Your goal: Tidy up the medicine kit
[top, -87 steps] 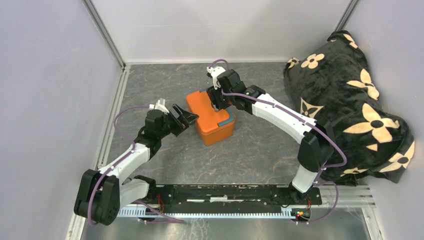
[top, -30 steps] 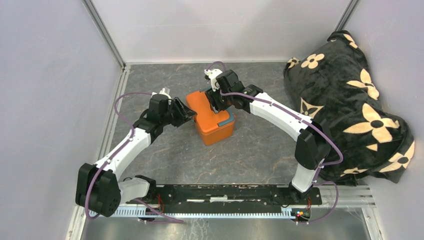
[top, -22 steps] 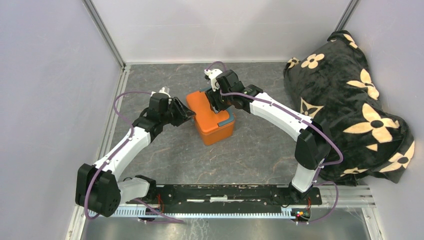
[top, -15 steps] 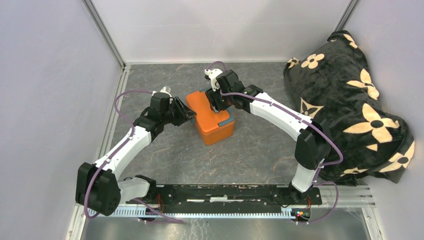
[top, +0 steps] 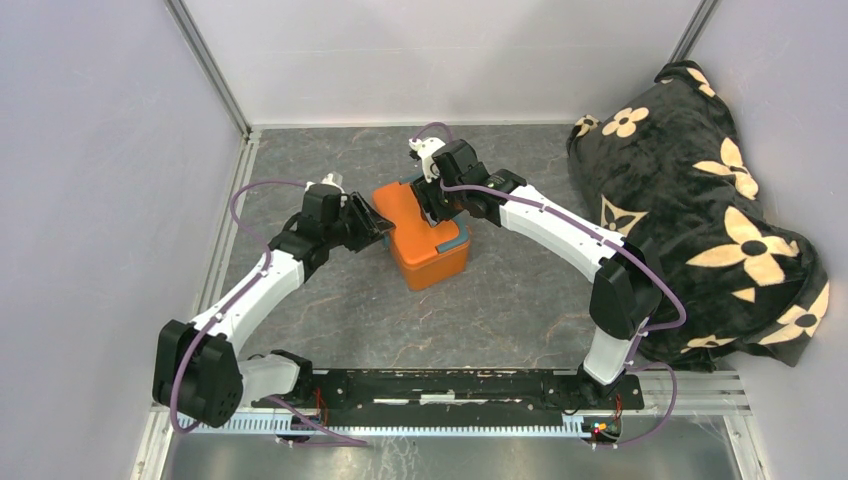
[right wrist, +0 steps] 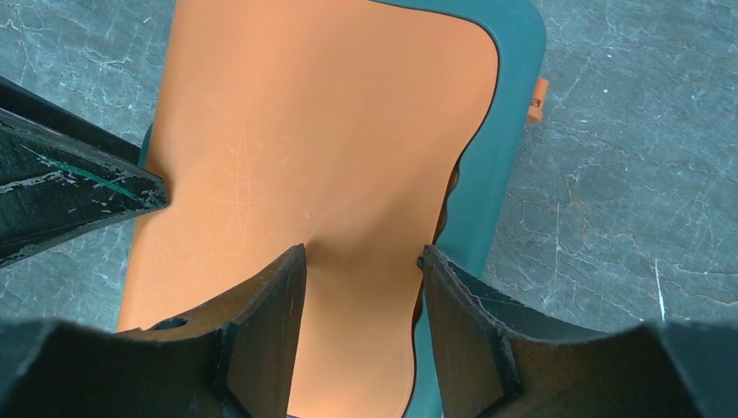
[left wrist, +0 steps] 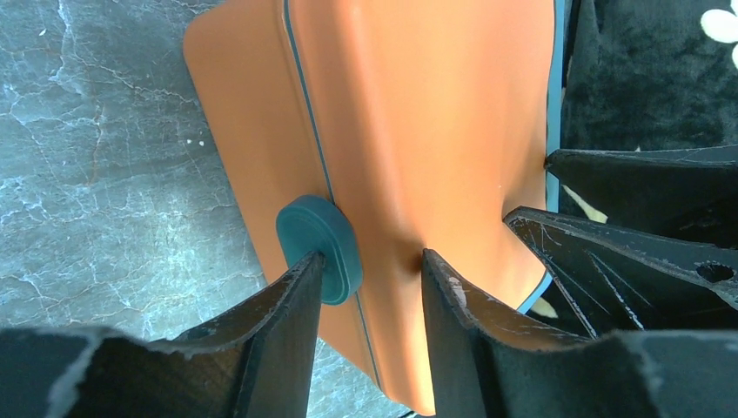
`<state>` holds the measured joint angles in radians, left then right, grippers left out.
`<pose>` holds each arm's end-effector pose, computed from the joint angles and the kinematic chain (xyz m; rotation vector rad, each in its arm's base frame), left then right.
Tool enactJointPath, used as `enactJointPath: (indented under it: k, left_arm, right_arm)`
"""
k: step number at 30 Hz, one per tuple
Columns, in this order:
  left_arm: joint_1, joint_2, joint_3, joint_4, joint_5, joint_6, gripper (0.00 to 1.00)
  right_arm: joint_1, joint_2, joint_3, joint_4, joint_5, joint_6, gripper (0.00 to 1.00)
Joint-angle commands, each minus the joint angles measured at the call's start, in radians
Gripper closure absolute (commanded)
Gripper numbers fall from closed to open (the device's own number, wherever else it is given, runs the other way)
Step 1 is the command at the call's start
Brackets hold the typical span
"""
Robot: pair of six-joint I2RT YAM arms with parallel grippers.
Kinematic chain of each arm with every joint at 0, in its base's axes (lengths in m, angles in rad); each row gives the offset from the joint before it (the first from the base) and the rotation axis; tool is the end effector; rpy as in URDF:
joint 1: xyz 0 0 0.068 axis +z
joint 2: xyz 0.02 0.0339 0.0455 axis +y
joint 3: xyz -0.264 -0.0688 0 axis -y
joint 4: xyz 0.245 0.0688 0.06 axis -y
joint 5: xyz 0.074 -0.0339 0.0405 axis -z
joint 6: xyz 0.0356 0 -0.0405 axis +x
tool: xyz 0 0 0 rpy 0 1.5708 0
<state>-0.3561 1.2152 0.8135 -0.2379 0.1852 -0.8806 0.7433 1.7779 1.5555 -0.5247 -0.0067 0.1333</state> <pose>0.2456 -0.0984 0.2554 -0.5018 2.2909 -0.8596 0.2994 0.2755 0.3019 -0.7123 2.2510 0.4449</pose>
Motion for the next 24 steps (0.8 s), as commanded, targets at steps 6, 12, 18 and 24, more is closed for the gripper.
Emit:
enactJointPath:
  k: [6, 12, 18, 24]
  left_arm:
    - [-0.017, 0.064, -0.026, 0.059, 0.013, 0.024, 0.48]
    - [-0.019, 0.084, -0.048, 0.085, 0.020, 0.023, 0.47]
    - [-0.019, 0.100, -0.059, 0.105, 0.027, 0.022, 0.44]
    - [-0.018, 0.107, -0.058, 0.111, 0.032, 0.022, 0.42]
  right_arm:
    - [0.004, 0.015, -0.015, -0.007, -0.024, 0.011, 0.43]
    - [0.003, 0.015, -0.014, -0.013, -0.024, 0.009, 0.43]
    - [0.004, 0.017, -0.012, -0.016, -0.025, 0.011, 0.42]
    - [0.004, 0.020, -0.005, -0.022, -0.029, 0.011, 0.42]
